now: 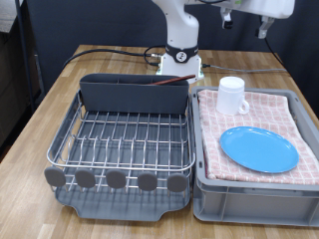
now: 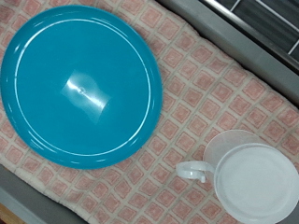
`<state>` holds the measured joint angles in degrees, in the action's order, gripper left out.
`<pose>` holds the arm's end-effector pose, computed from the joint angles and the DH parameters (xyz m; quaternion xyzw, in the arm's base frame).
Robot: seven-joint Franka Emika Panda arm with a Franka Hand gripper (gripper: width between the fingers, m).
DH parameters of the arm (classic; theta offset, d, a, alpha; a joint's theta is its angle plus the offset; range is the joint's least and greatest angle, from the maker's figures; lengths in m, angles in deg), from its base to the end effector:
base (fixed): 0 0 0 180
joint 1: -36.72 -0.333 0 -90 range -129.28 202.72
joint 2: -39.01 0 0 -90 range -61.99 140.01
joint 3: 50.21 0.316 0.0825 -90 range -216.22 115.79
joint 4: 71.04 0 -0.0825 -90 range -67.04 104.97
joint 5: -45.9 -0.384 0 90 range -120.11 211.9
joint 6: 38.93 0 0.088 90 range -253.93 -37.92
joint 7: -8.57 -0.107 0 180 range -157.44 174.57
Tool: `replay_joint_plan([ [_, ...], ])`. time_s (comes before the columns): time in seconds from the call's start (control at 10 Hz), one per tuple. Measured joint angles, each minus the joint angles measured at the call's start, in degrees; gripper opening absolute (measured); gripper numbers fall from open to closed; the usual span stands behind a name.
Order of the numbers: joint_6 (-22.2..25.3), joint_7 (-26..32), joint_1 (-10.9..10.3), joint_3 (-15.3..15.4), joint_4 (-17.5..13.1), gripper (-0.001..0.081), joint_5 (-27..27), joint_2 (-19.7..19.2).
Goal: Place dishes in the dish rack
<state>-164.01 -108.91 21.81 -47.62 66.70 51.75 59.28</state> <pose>0.4284 0.1319 0.4597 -0.6601 0.7465 -0.0728 0.0411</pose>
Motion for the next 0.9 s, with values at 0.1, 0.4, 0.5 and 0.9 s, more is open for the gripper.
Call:
replay_joint_plan([
  [0.1, 0.85, -0.55, -0.06, 0.37, -2.35, 0.0802, -0.80, -2.07],
  [0.4, -2.12, 1.68, -0.16, 0.21, -3.34, 0.0802, -1.66, -4.32],
  [0.5, -7.32, 5.63, -0.36, -0.51, -1.49, 0.0802, -3.18, -4.74],
  [0.9, -22.99, 17.22, -1.25, -2.33, 3.15, 0.0802, -9.60, -10.24],
])
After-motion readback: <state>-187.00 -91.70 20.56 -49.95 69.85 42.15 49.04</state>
